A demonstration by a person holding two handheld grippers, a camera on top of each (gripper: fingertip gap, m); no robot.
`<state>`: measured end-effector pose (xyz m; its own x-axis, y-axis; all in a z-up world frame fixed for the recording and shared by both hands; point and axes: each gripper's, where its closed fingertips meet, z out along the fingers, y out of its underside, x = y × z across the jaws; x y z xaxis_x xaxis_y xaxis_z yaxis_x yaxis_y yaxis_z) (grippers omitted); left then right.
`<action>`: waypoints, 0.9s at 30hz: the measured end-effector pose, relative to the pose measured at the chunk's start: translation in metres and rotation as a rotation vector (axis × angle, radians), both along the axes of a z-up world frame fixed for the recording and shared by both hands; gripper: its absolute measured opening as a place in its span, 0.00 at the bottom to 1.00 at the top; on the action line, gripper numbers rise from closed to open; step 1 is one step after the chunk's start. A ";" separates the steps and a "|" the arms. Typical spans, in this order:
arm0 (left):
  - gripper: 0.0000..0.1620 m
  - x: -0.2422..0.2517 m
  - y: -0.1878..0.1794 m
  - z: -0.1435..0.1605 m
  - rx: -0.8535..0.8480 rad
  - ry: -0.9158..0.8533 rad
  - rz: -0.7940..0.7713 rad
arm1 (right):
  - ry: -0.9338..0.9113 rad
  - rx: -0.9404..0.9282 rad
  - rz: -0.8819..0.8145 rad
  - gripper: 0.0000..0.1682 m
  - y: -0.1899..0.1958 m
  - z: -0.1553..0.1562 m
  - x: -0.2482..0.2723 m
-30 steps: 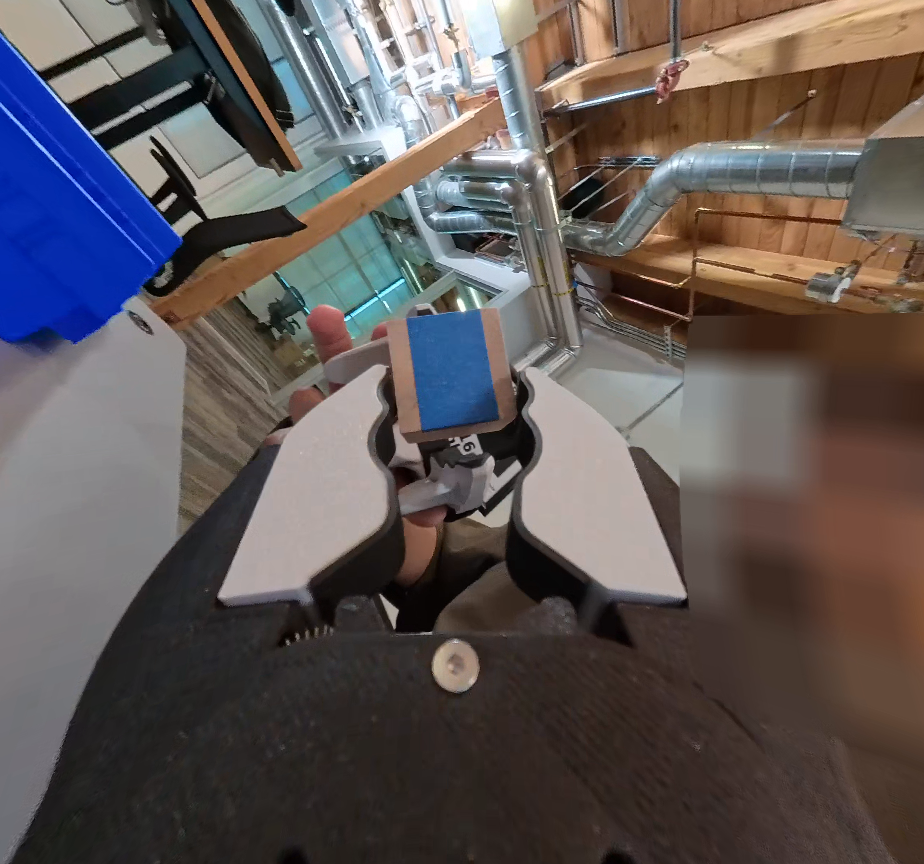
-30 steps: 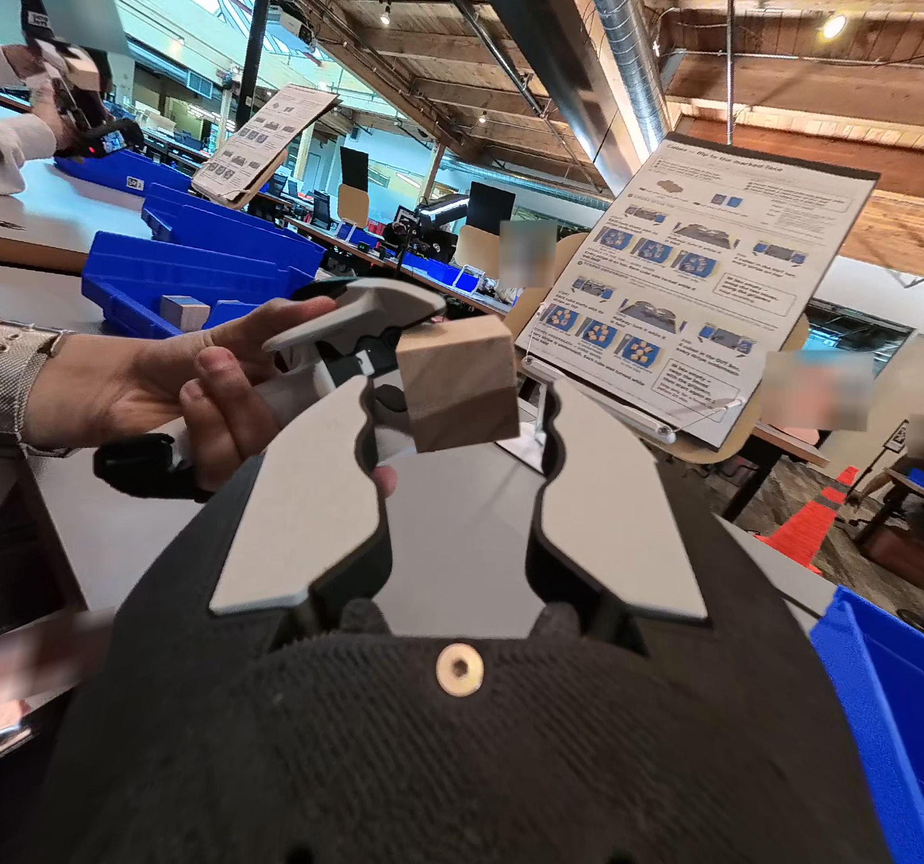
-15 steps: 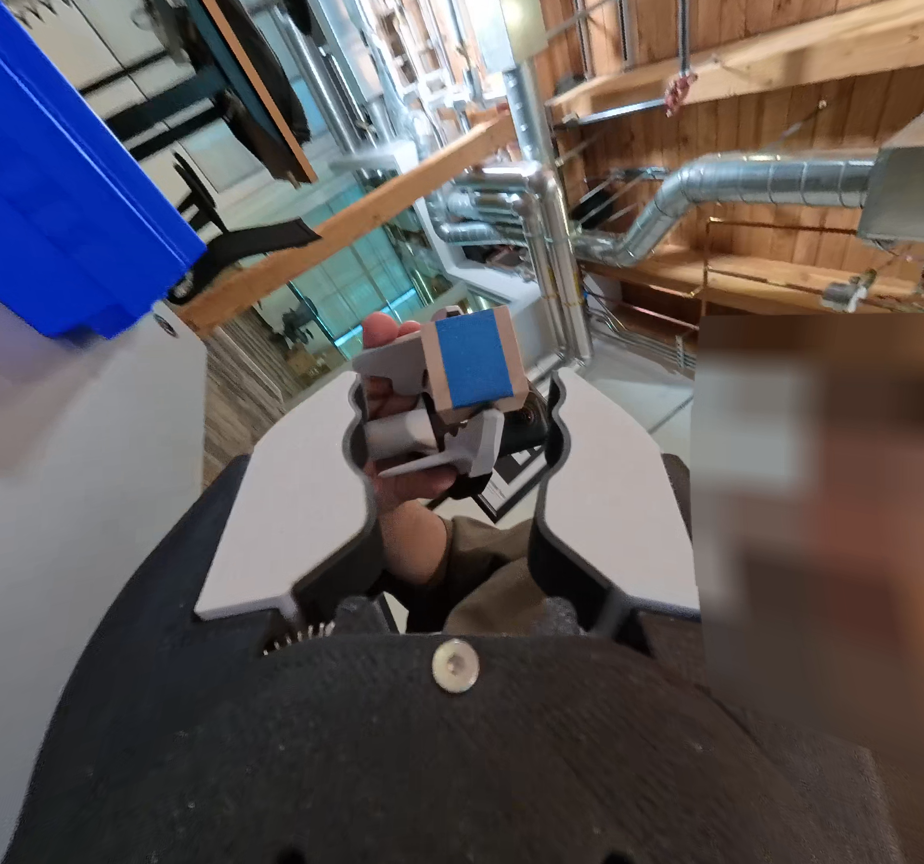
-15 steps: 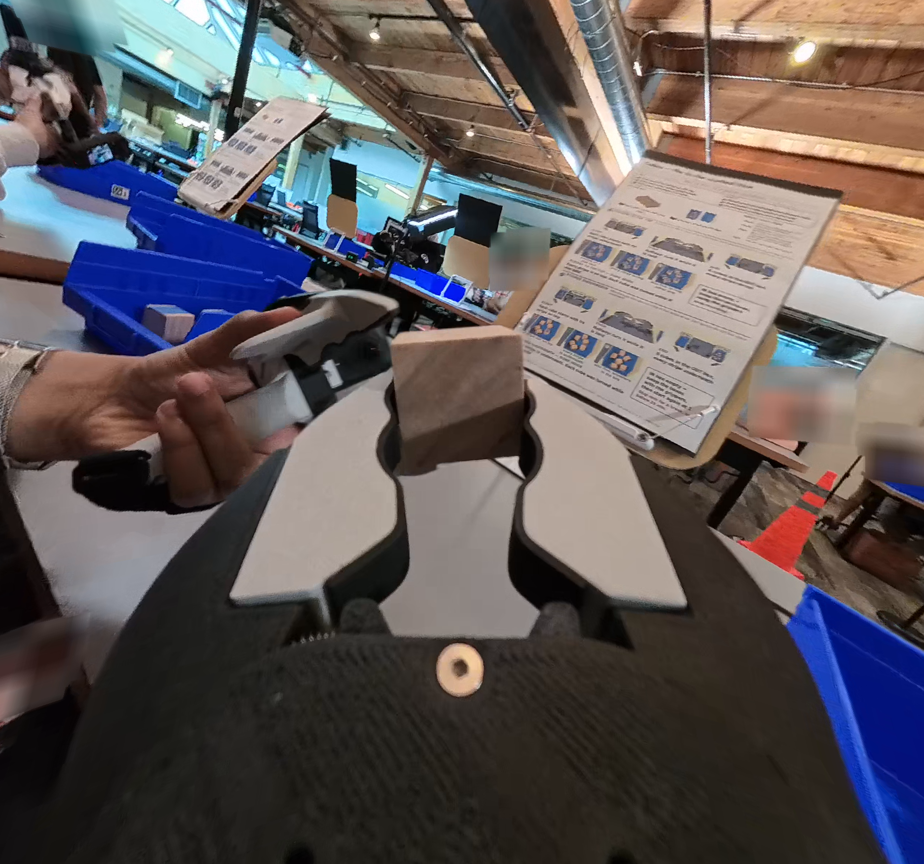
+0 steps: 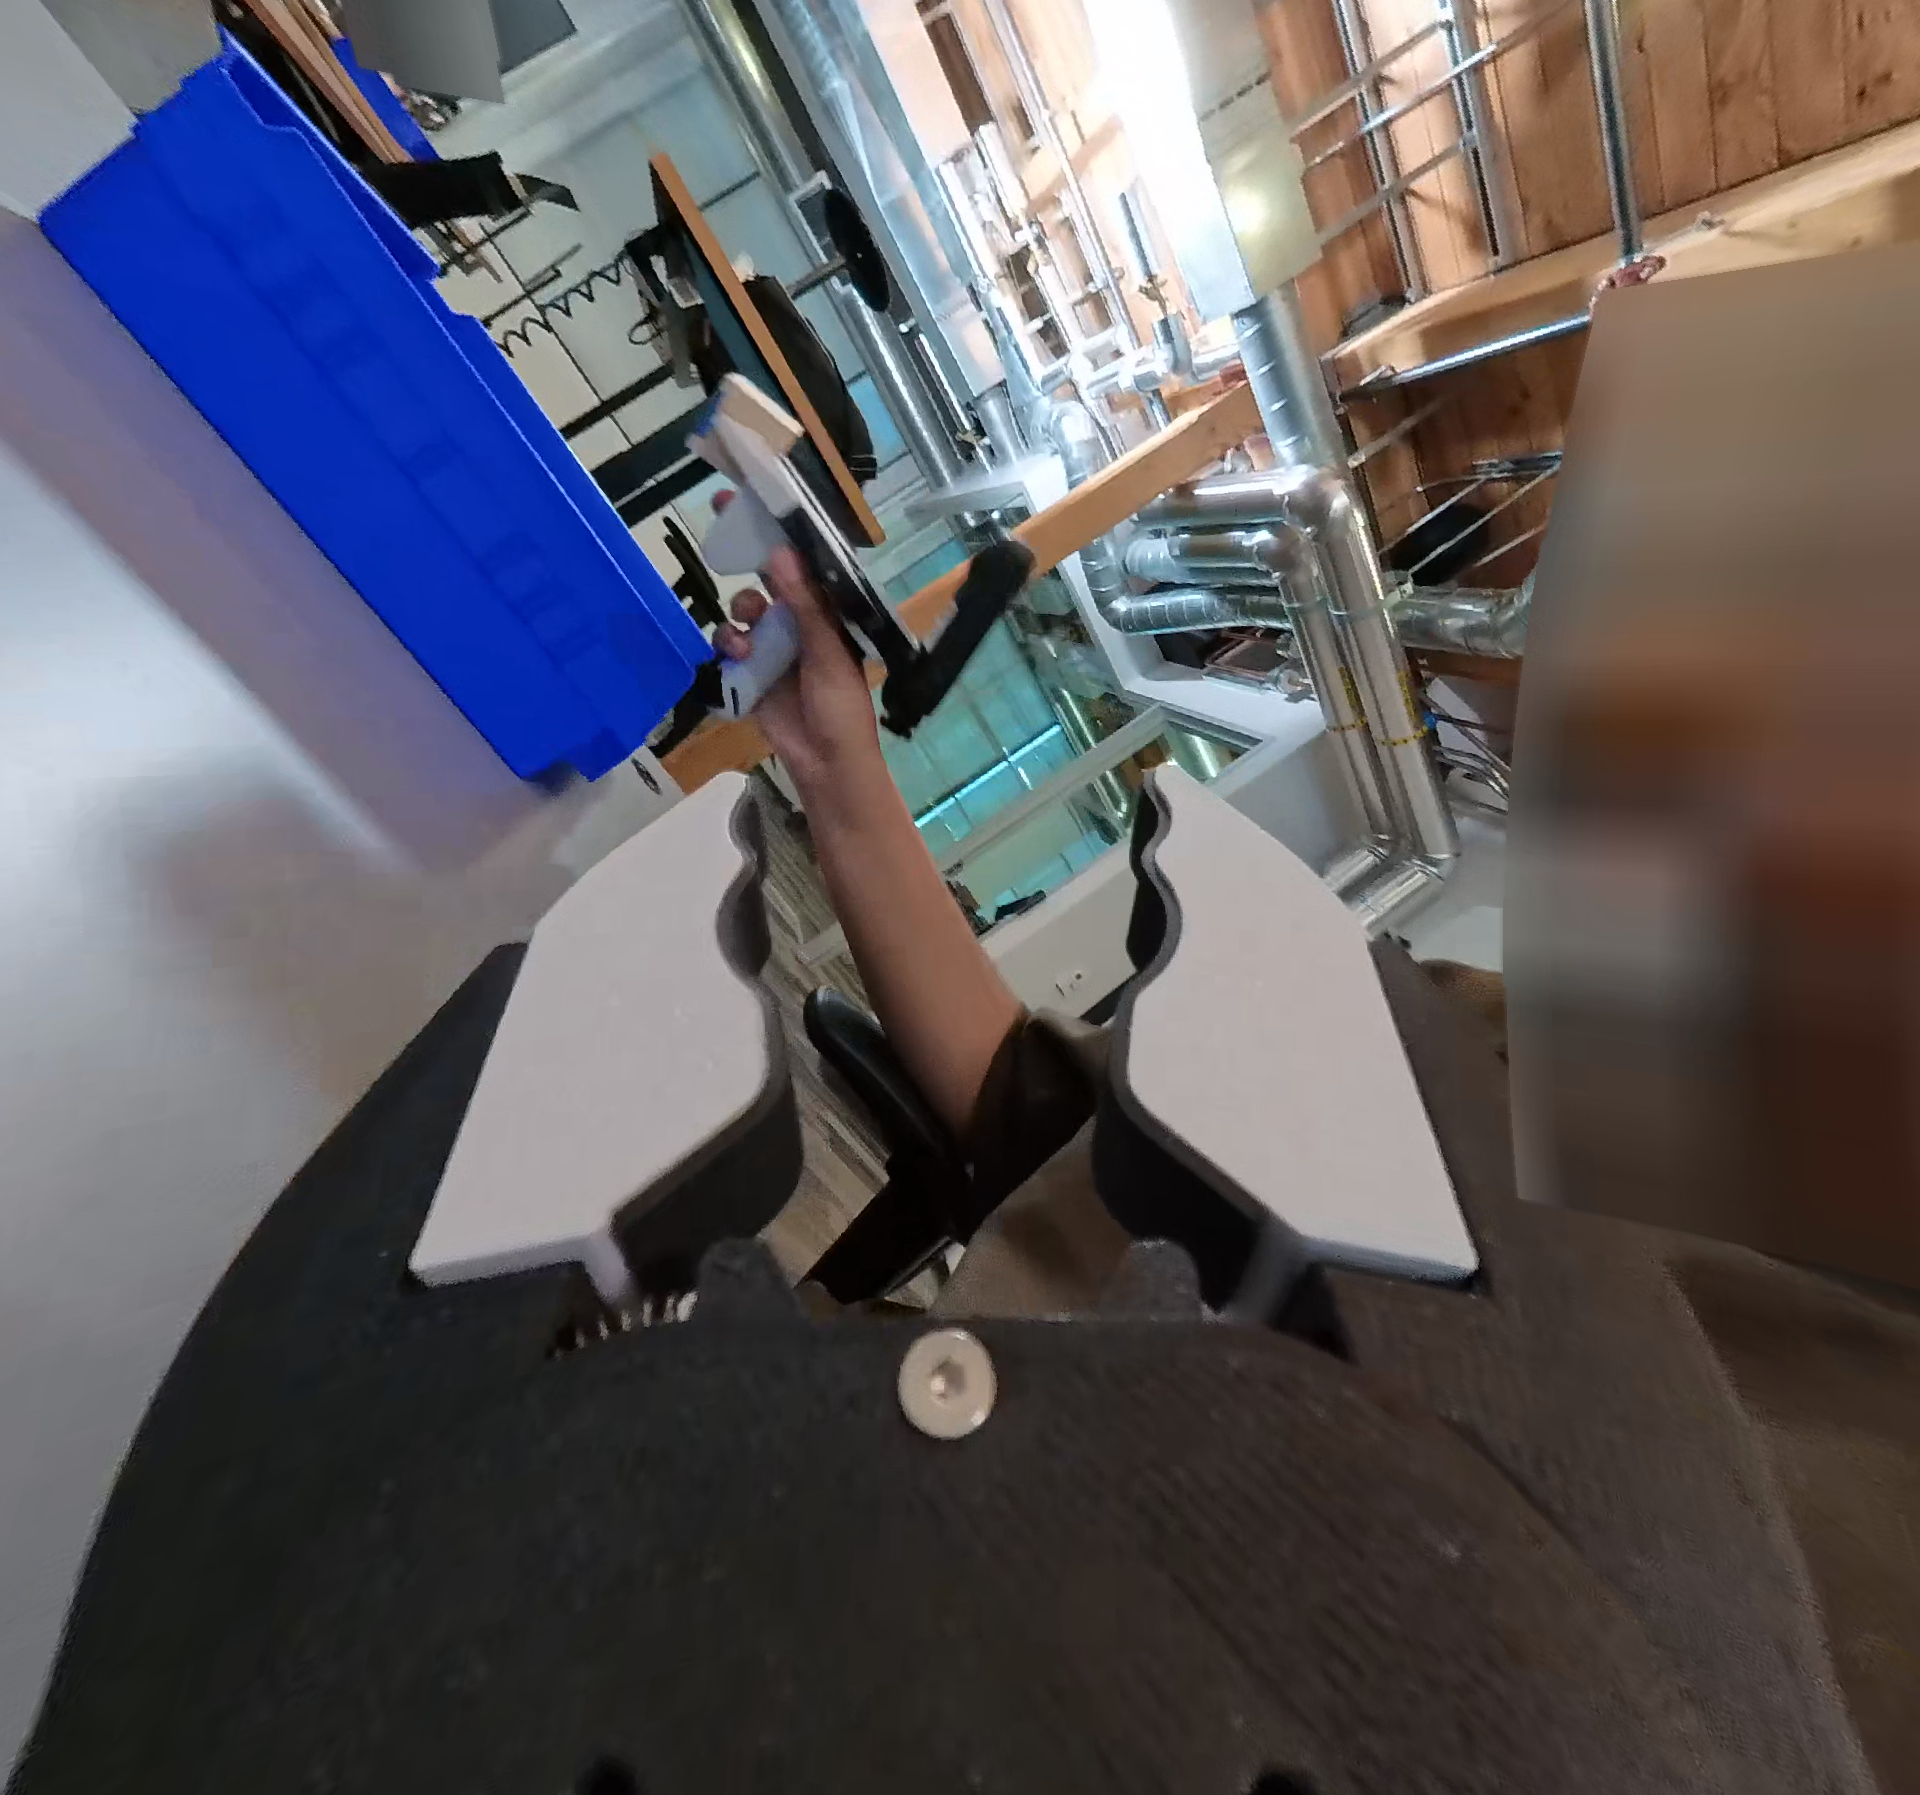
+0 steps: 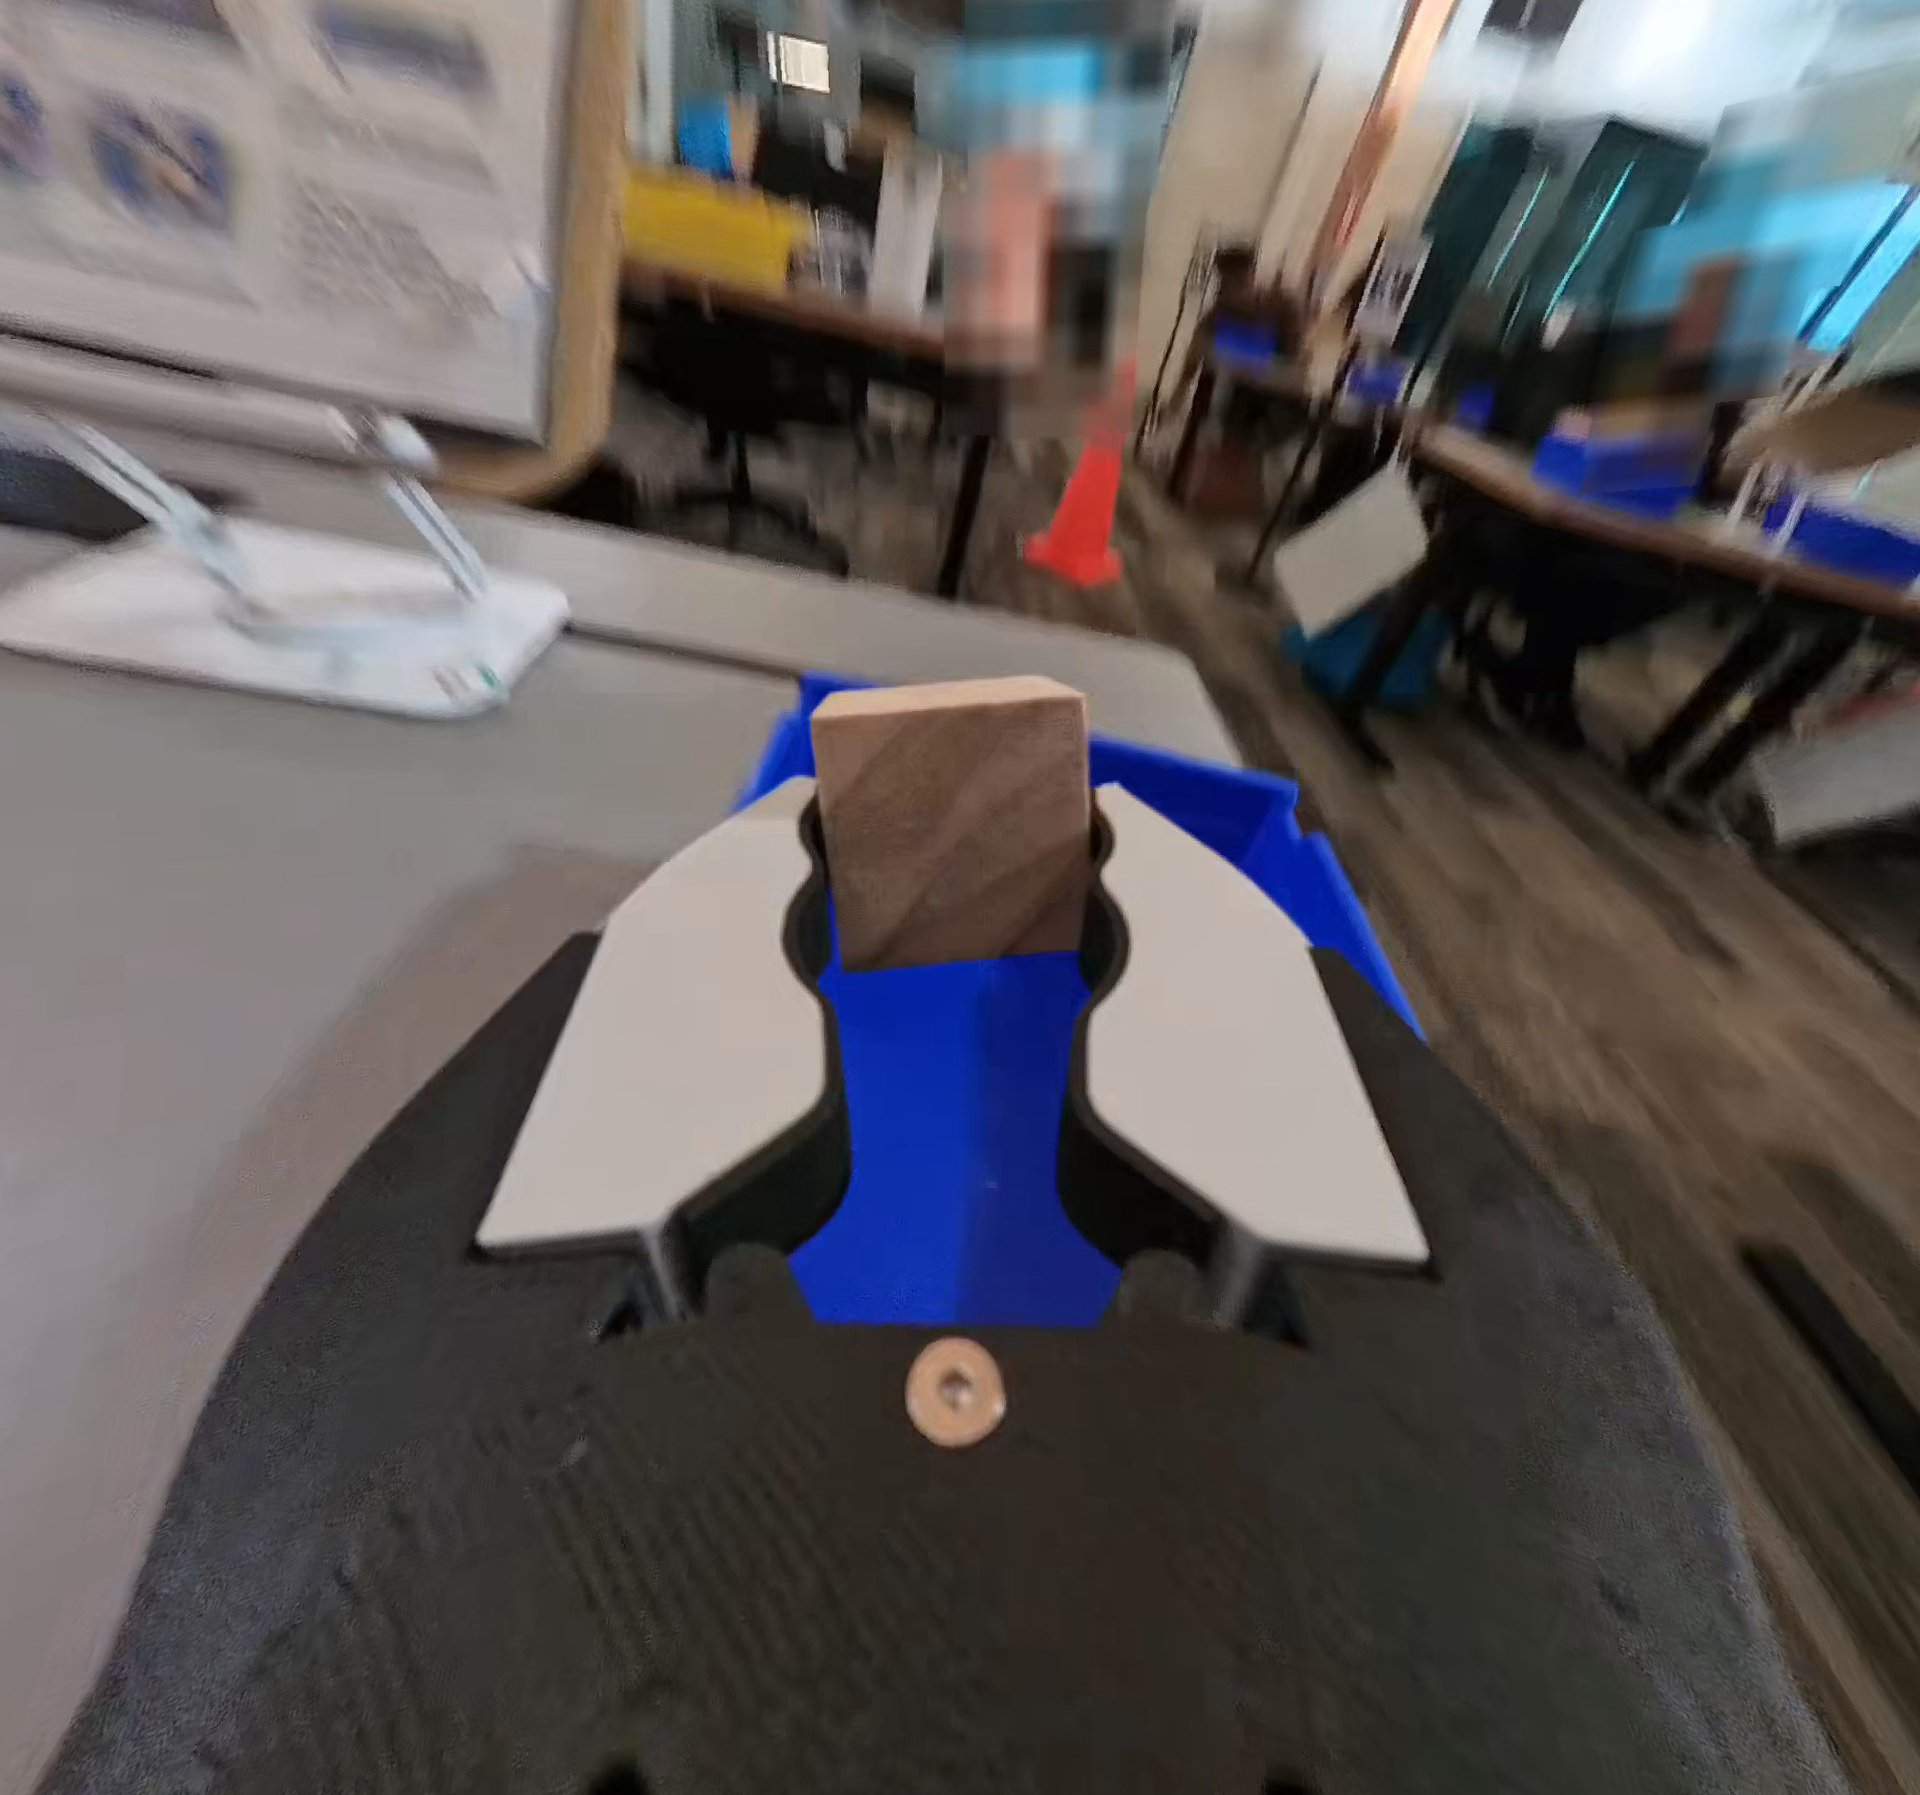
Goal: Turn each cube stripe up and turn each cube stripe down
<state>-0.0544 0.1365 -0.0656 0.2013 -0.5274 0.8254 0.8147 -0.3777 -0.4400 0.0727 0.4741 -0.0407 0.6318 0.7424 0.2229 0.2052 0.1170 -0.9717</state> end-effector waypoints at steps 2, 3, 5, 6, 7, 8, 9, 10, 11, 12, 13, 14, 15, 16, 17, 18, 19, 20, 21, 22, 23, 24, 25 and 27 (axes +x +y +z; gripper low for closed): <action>0.42 -0.002 0.000 -0.004 -0.013 0.023 0.024 | -0.140 -0.128 -0.012 0.28 0.037 -0.032 -0.018; 0.42 -0.003 0.000 -0.006 -0.021 0.034 0.032 | -0.209 -0.202 -0.008 0.28 0.052 -0.050 -0.028; 0.42 -0.003 0.000 -0.013 -0.043 0.042 0.042 | -0.350 -0.363 0.003 0.28 0.073 -0.088 -0.043; 0.42 -0.003 0.000 -0.015 -0.053 0.041 0.044 | -0.383 -0.427 0.004 0.28 0.080 -0.102 -0.049; 0.42 -0.003 -0.001 -0.017 -0.061 0.038 0.046 | -0.399 -0.483 0.017 0.28 0.083 -0.113 -0.057; 0.42 -0.004 -0.001 -0.018 -0.068 0.039 0.049 | -0.406 -0.533 0.031 0.28 0.084 -0.121 -0.064; 0.42 -0.005 -0.002 -0.019 -0.070 0.045 0.055 | -0.411 -0.565 0.043 0.28 0.085 -0.127 -0.070; 0.42 -0.007 -0.003 -0.020 -0.072 0.059 0.066 | -0.419 -0.584 0.052 0.28 0.085 -0.131 -0.075; 0.41 -0.009 -0.003 -0.023 -0.079 0.080 0.079 | -0.428 -0.591 0.054 0.28 0.086 -0.135 -0.079; 0.41 -0.010 -0.003 -0.027 -0.095 0.107 0.091 | -0.433 -0.593 0.051 0.28 0.088 -0.137 -0.082; 0.41 -0.011 -0.003 -0.033 -0.113 0.139 0.102 | -0.440 -0.598 0.049 0.28 0.089 -0.140 -0.085; 0.41 -0.012 -0.002 -0.037 -0.126 0.161 0.111 | -0.447 -0.606 0.048 0.28 0.090 -0.143 -0.087; 0.41 -0.013 -0.002 -0.039 -0.129 0.167 0.118 | -0.452 -0.619 0.047 0.28 0.089 -0.147 -0.088; 0.41 -0.014 -0.002 -0.038 -0.123 0.158 0.124 | -0.455 -0.632 0.047 0.28 0.089 -0.150 -0.089; 0.41 -0.014 -0.002 -0.037 -0.114 0.138 0.129 | -0.457 -0.642 0.043 0.28 0.089 -0.153 -0.090; 0.41 -0.015 -0.002 -0.035 -0.106 0.115 0.131 | -0.458 -0.646 0.033 0.28 0.090 -0.156 -0.090; 0.40 -0.015 -0.003 -0.035 -0.102 0.094 0.131 | -0.458 -0.646 0.024 0.27 0.091 -0.158 -0.091; 0.40 -0.015 -0.003 -0.035 -0.102 0.078 0.128 | -0.458 -0.646 0.017 0.27 0.092 -0.159 -0.091; 0.40 -0.015 -0.004 -0.036 -0.105 0.068 0.124 | -0.458 -0.647 0.008 0.27 0.093 -0.160 -0.092; 0.40 -0.015 -0.004 -0.037 -0.109 0.066 0.120 | -0.453 -0.648 0.006 0.27 0.094 -0.160 -0.093; 0.40 -0.016 -0.005 -0.038 -0.115 0.068 0.120 | -0.446 -0.653 0.014 0.29 0.093 -0.160 -0.095; 0.40 -0.016 -0.005 -0.039 -0.123 0.074 0.124 | -0.439 -0.657 0.022 0.31 0.091 -0.158 -0.096; 0.39 -0.017 -0.005 -0.040 -0.130 0.078 0.129 | -0.435 -0.653 0.027 0.31 0.091 -0.155 -0.097; 0.39 -0.018 -0.007 -0.038 -0.125 0.077 0.134 | -0.428 -0.633 0.029 0.31 0.091 -0.146 -0.094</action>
<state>-0.0722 0.1297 -0.1033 0.3282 -0.3856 0.8623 0.8271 -0.3236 -0.4595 -0.0215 0.5649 -0.1867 0.5644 0.8250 -0.0298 0.5846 -0.4249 -0.6912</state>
